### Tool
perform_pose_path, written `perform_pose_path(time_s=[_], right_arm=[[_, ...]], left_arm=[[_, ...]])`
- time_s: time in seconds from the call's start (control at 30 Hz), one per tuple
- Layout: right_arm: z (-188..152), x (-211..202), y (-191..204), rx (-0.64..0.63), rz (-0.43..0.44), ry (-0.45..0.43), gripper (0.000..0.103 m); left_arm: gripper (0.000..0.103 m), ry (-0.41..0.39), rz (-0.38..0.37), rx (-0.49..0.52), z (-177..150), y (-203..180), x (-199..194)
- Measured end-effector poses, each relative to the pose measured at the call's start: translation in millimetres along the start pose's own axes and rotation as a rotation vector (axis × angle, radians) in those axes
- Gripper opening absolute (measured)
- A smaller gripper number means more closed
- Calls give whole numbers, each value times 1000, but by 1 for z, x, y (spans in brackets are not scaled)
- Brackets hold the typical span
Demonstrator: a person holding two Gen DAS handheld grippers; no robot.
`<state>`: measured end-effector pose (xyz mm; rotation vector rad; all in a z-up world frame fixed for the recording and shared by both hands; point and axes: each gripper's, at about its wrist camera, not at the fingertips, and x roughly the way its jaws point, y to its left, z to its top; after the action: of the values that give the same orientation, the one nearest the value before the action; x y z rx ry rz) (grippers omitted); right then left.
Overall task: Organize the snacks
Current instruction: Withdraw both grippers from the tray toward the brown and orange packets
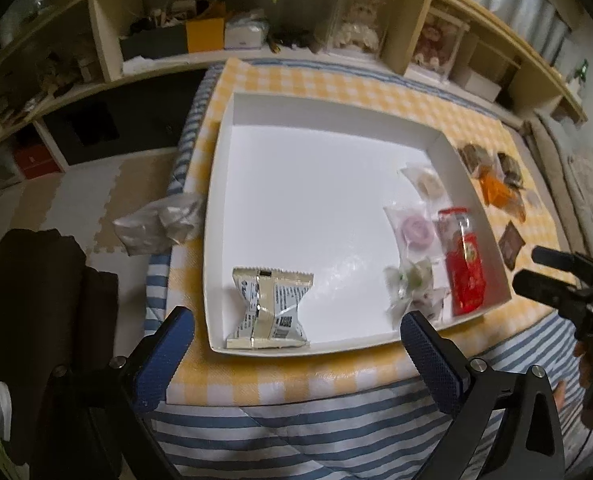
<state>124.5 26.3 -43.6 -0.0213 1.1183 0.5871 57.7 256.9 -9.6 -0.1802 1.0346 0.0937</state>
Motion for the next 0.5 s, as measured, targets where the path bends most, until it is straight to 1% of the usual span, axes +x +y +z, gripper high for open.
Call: perform_pose_path(time_s=[0.13,0.27,0.5], right_arm=[[1,-8,-4,-7,-20,-35,103],[1,-24,-15,-9,-22,-75,103],[-2,-52,-54,9,-46,-122,103]], left_arm=[[103,-35,-12,0,6,-11,-14],[103,-67,-36,25,11,-30,-24],[103,-95,-104,74,23,-77,-23]])
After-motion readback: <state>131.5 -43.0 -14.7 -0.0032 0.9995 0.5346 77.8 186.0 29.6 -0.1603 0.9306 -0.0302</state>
